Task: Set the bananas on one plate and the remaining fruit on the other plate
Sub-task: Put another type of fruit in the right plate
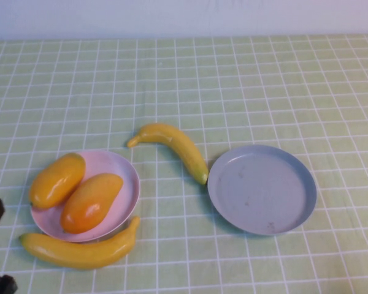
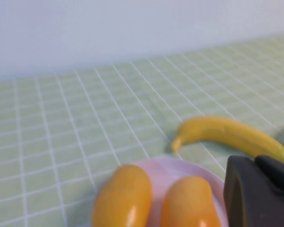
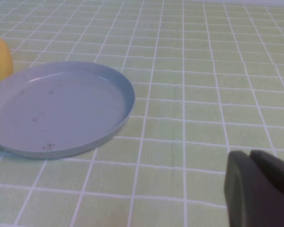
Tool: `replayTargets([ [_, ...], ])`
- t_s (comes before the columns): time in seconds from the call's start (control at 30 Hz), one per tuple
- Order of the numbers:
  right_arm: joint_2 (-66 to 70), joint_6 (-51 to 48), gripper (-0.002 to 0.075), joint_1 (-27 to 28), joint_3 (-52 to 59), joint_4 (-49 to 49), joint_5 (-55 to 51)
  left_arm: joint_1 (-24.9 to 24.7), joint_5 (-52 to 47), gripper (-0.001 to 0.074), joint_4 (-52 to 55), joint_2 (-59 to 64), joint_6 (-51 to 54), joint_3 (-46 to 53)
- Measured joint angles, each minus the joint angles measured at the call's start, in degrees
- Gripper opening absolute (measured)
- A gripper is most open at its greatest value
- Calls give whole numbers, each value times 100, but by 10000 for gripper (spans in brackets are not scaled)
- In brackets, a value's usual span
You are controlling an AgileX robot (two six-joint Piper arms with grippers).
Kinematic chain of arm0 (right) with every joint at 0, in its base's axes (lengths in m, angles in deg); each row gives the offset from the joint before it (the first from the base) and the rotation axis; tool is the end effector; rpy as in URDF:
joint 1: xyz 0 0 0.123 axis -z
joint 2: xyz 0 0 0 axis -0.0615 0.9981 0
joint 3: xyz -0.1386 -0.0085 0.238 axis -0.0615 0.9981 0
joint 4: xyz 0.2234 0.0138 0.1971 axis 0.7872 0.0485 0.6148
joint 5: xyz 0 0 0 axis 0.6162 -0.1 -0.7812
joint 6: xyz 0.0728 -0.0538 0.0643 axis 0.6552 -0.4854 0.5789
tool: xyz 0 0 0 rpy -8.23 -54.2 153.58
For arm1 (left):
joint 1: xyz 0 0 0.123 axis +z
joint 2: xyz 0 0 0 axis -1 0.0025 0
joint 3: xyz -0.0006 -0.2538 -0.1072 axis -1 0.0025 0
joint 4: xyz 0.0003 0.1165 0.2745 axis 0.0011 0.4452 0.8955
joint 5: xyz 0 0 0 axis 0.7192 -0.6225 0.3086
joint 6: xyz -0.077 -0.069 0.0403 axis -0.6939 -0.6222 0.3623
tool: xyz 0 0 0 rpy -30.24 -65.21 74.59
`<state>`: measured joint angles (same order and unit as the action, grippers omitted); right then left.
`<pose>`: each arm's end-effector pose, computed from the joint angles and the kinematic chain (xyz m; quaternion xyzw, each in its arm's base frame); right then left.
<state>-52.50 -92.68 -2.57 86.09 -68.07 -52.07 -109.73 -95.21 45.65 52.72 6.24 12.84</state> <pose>0.1272 0.0230 0.1690 -0.0690 0.7910 0.0640 0.6045 0.1585 -0.0568 0.2484 0.1423 0.7520 -0.0998 0.6359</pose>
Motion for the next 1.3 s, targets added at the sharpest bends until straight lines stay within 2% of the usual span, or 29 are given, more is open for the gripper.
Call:
replayTargets([
  [0.17, 0, 0, -17, 0, 0, 0, 0, 1007, 293, 0, -68, -1305, 41, 645],
  [0.33, 0, 0, -17, 0, 0, 0, 0, 1493, 352, 0, -90, -2172, -30, 1238],
  [0.5, 0, 0, -17, 0, 0, 0, 0, 1542, 262, 0, -105, -2232, -44, 1609],
  [0.87, 0, 0, -17, 0, 0, 0, 0, 1552, -1324, 0, -58, -2241, -44, 1621],
  [1.3, 0, 0, -17, 0, 0, 0, 0, 1552, -1361, 0, -54, -2241, -44, 1621],
])
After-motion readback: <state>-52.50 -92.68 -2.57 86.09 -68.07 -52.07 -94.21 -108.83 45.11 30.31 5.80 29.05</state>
